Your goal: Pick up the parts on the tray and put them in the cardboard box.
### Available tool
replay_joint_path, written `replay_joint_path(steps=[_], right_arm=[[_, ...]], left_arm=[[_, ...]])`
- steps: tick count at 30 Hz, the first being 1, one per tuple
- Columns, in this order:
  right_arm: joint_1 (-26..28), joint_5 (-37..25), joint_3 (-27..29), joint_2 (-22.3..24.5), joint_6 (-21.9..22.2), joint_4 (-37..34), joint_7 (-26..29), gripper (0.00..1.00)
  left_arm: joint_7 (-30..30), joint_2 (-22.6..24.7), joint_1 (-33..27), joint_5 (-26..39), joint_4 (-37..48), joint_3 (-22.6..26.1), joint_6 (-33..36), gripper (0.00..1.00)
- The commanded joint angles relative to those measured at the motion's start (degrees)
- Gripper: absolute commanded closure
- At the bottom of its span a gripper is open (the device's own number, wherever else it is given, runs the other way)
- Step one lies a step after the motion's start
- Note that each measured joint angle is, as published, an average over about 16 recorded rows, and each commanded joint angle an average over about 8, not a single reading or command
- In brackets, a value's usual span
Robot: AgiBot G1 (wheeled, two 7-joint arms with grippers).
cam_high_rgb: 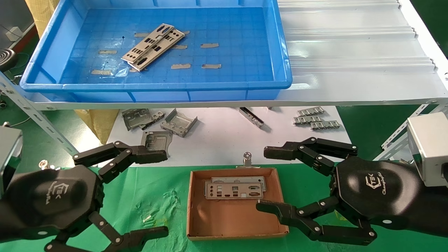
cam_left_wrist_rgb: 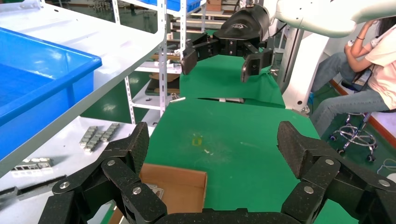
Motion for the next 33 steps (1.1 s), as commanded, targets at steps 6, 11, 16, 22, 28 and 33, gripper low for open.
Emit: replay_joint_path(steps=[6,11,16,22,28,33], right_arm=[[0.0,0.0,0.0,0.0,0.0,0.0,0.0,1.0],[0.0,0.0,0.0,0.0,0.0,0.0,0.0,1.0],[0.0,0.0,0.0,0.0,0.0,0.0,0.0,1.0],[0.0,0.0,0.0,0.0,0.0,0.0,0.0,1.0],[0.0,0.0,0.0,0.0,0.0,0.0,0.0,1.0],[0.0,0.0,0.0,0.0,0.0,0.0,0.0,1.0]], left_arm=[[0.0,0.0,0.0,0.0,0.0,0.0,0.0,0.0],[0.0,0.0,0.0,0.0,0.0,0.0,0.0,0.0],[0.0,0.0,0.0,0.0,0.0,0.0,0.0,0.0],[0.0,0.0,0.0,0.0,0.0,0.0,0.0,0.0],[0.0,0.0,0.0,0.0,0.0,0.0,0.0,0.0],[-0.2,0.2,-0.7,0.0,-0.1,0.0,-0.1,0.0]])
